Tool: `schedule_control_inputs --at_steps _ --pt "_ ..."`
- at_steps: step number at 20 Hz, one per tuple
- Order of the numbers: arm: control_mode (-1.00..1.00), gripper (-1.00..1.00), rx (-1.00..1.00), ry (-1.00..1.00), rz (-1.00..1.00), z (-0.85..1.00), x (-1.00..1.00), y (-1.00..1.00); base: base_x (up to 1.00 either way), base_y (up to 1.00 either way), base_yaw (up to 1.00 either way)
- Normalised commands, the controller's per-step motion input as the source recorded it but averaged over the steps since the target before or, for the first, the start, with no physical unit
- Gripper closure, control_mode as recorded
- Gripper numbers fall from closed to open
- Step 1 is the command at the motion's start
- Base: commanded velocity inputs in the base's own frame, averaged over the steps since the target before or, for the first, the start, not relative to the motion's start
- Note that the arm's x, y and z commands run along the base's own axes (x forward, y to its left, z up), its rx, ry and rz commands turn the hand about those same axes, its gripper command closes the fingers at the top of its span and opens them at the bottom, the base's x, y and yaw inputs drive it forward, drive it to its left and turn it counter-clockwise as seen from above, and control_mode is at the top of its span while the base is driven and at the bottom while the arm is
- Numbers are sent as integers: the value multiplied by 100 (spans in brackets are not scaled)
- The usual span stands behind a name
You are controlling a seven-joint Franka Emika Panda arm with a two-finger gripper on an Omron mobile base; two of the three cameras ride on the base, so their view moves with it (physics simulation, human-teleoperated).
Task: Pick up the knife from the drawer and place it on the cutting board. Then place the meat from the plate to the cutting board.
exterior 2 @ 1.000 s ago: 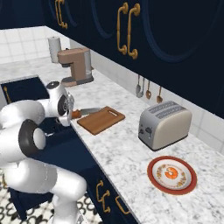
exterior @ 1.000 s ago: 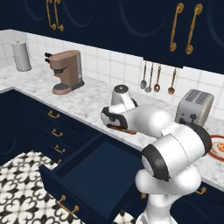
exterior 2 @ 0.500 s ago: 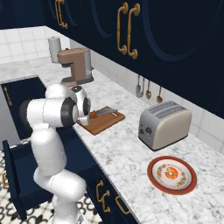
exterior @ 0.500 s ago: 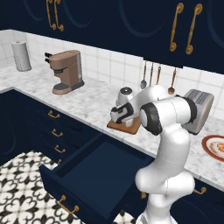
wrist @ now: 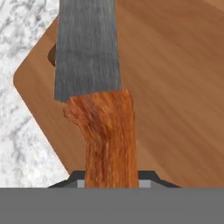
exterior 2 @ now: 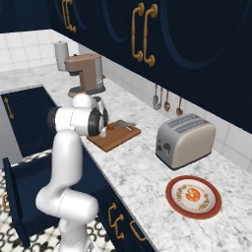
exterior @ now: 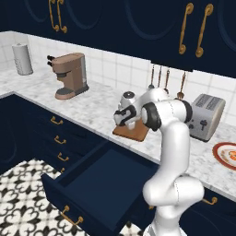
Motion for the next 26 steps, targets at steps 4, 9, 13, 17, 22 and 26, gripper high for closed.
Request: schedule_control_inputs --at_steps 4,9,13,17,22,26 --pt "-100 -100 0 11 0 -30 21 -15 0 0 0" --pt "-100 -100 1 -3 0 26 -47 -40 0 0 0" --pt "-100 -100 3 -16 0 71 -97 -24 0 0 0" --pt "-100 -100 0 -18 6 29 -86 1 0 0 0" --pt "-100 -100 0 -12 10 77 -100 -12 0 0 0" --pt "-100 -100 0 10 0 94 -95 -91 0 0 0"
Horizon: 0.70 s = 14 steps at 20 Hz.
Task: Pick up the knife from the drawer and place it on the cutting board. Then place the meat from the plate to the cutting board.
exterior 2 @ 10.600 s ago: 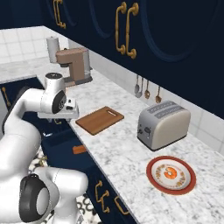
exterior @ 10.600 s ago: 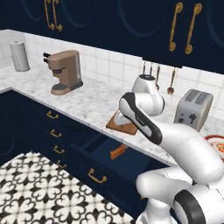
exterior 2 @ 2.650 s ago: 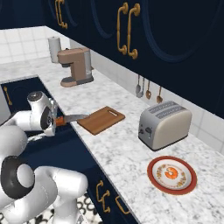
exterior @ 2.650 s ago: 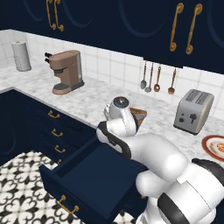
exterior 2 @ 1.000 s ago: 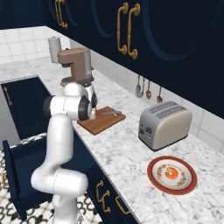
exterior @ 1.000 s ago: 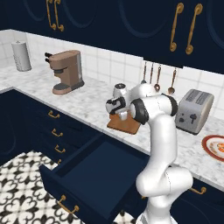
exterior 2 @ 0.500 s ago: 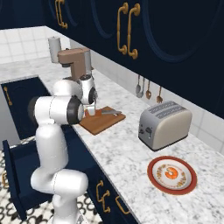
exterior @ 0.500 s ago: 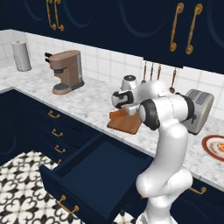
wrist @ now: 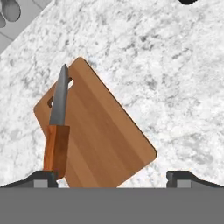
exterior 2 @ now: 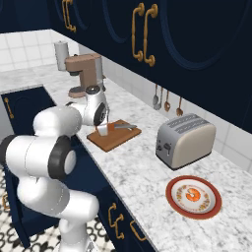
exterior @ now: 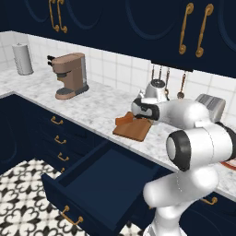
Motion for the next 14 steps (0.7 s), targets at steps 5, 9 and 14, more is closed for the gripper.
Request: schedule_control_inputs --at_steps 5,9,14 --pt "-100 -100 -7 23 0 45 -44 -100 0 0 0" --pt "-100 -100 -12 29 0 2 -63 -100 0 0 0" --pt "-100 -100 -6 22 6 -43 -98 -100 0 0 0"
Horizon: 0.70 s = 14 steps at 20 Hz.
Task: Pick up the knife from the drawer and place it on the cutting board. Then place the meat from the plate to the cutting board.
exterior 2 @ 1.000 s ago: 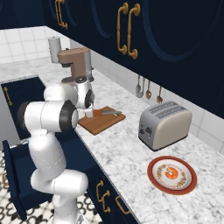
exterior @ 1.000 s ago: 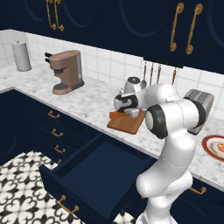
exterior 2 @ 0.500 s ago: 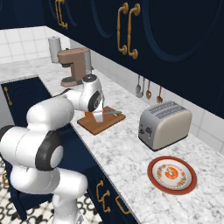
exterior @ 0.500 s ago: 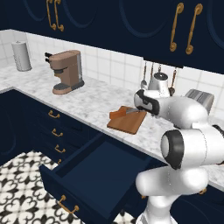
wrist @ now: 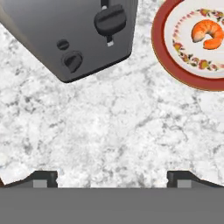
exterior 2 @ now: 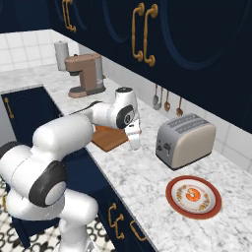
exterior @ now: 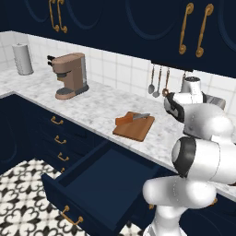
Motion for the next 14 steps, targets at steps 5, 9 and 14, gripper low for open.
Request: schedule_control_inputs --at_steps 5,9,14 --pt "-100 -100 0 1 14 -47 -100 -100 0 0 0" --pt "-100 -100 0 0 13 -13 -79 -100 0 0 0" --pt "-100 -100 0 2 8 -15 -43 -100 0 0 0"
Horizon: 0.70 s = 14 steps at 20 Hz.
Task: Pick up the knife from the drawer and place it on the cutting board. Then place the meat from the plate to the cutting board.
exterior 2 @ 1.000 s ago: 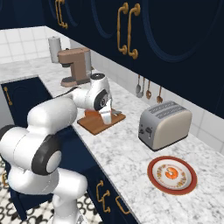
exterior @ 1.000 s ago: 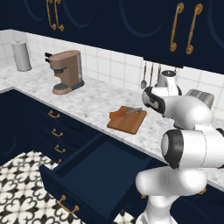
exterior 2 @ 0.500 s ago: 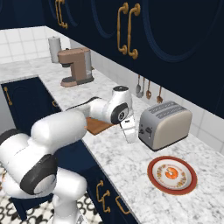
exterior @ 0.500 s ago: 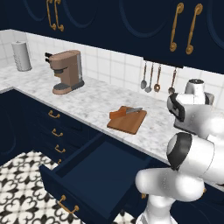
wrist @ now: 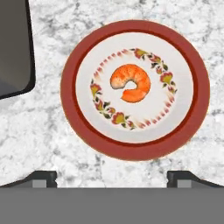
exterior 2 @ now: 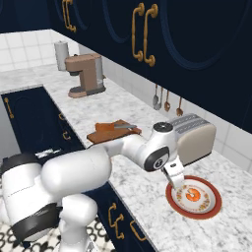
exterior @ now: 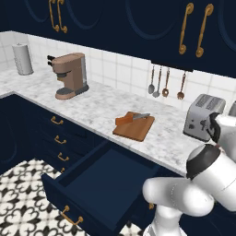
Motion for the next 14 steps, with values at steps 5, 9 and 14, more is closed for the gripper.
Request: schedule_control_inputs --at_steps 5,9,14 --pt "-100 -100 0 7 8 -29 0 -100 0 0 0" --pt "-100 -100 6 0 23 -46 10 -60 0 0 0" --pt "-100 -100 12 0 27 -34 37 -31 0 0 0"
